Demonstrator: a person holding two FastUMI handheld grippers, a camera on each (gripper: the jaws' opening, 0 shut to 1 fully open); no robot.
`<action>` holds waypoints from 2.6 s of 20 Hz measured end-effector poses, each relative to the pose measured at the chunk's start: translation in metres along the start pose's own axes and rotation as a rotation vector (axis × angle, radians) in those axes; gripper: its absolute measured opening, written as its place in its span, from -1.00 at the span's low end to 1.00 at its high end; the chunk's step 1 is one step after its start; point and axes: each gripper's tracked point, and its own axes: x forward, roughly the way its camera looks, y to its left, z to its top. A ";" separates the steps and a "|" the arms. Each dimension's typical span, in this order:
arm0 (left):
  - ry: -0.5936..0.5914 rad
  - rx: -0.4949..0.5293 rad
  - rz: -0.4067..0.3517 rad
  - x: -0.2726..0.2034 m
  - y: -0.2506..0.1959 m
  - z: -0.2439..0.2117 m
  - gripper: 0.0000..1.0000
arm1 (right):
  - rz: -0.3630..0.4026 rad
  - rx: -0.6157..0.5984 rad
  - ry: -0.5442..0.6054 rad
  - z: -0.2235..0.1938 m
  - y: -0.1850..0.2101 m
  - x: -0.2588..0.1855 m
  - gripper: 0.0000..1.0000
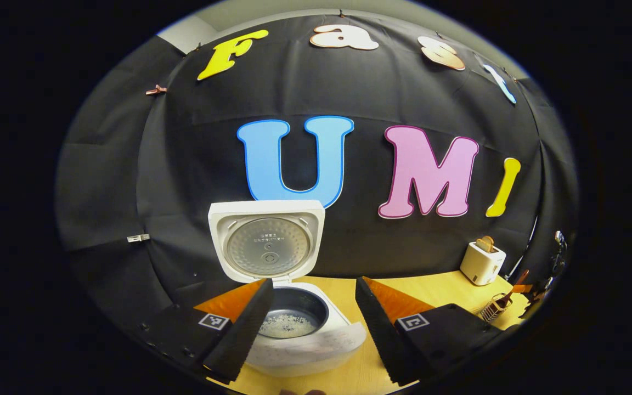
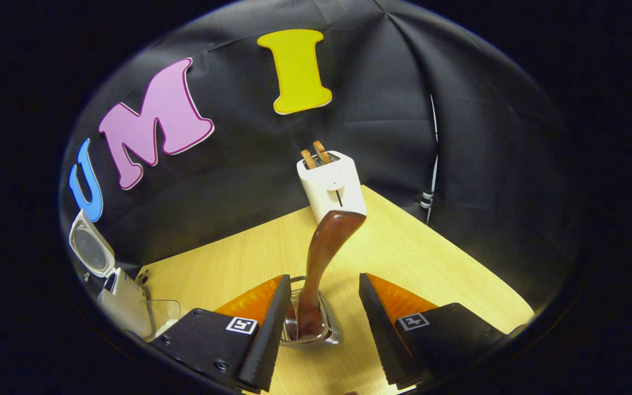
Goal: Close the left gripper, press the button to open the rice cooker; take a wooden spoon from the chopstick holder with the right hand, scoop a spoonful of rice and pour it into the rice cooker, then put the wooden spoon back into the chopstick holder.
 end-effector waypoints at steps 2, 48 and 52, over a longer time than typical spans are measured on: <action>-0.007 -0.005 -0.005 0.001 0.001 0.003 0.91 | 0.020 0.015 -0.013 0.003 0.008 -0.018 0.55; 0.003 0.014 0.155 0.210 0.116 0.083 0.97 | 0.435 -0.227 -0.157 0.071 0.254 -0.154 0.96; 0.017 -0.001 0.134 0.174 0.099 0.065 0.96 | 0.448 -0.223 -0.148 0.070 0.255 -0.148 0.96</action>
